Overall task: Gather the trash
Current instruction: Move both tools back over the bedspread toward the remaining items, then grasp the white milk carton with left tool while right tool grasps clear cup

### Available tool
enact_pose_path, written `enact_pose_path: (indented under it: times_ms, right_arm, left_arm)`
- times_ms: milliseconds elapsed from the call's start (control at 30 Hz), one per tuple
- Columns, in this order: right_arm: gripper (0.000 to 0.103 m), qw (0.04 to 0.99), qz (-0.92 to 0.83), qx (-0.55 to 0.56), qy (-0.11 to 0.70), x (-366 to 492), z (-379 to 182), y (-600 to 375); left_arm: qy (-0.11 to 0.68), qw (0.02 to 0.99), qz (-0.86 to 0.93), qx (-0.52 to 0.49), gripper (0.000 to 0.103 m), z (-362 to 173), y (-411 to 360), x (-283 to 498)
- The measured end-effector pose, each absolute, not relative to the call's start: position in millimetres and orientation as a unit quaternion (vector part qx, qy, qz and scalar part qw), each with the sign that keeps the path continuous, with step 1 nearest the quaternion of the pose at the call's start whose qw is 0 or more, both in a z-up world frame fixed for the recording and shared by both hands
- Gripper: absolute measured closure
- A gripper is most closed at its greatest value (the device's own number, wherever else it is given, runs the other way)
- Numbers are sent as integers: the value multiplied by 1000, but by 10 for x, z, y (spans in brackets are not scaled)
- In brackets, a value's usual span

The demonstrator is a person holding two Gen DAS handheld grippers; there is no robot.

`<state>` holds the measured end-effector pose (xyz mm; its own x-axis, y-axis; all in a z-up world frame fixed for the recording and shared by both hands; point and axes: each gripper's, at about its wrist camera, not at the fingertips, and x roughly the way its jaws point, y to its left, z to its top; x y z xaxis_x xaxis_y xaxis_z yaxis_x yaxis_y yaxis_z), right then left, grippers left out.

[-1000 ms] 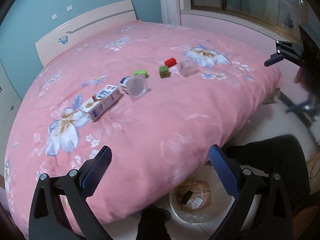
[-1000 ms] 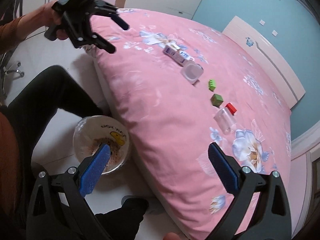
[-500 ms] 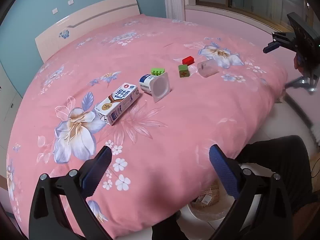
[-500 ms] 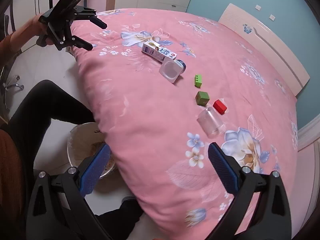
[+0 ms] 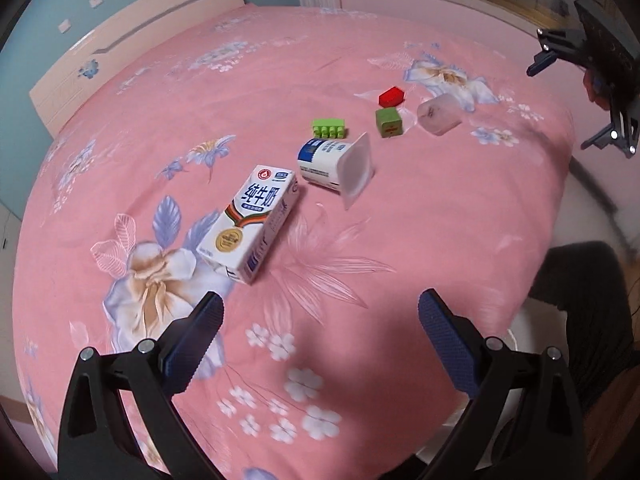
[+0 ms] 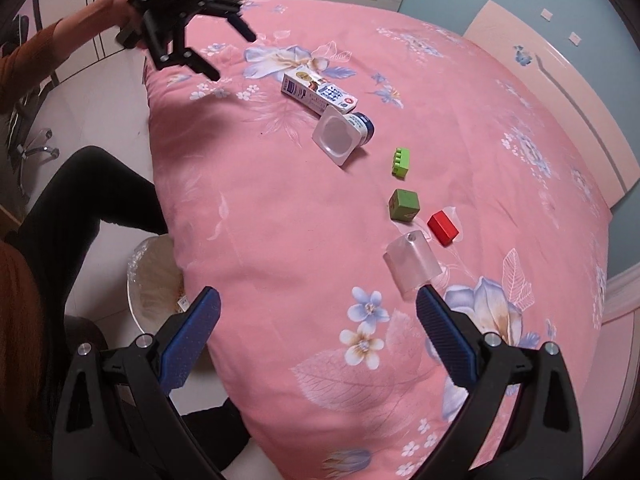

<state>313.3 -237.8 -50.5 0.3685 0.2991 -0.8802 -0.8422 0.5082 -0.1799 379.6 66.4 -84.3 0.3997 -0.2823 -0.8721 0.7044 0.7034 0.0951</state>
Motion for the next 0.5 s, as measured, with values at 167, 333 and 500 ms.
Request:
enact_pose_path:
  times_ms: [167, 333, 500]
  right_arm:
    - [7, 755, 380, -314, 432, 3408, -558, -2375]
    - [7, 749, 381, -314, 443, 3663, -681, -2287]
    - [7, 739, 382, -324, 450, 3893, -768, -2143]
  left_arm:
    - [462, 794, -303, 252, 4, -939, 629, 4068]
    - [473, 786, -304, 258, 4, -1081, 614, 4329]
    - [483, 779, -306, 258, 4, -1232, 572, 4522]
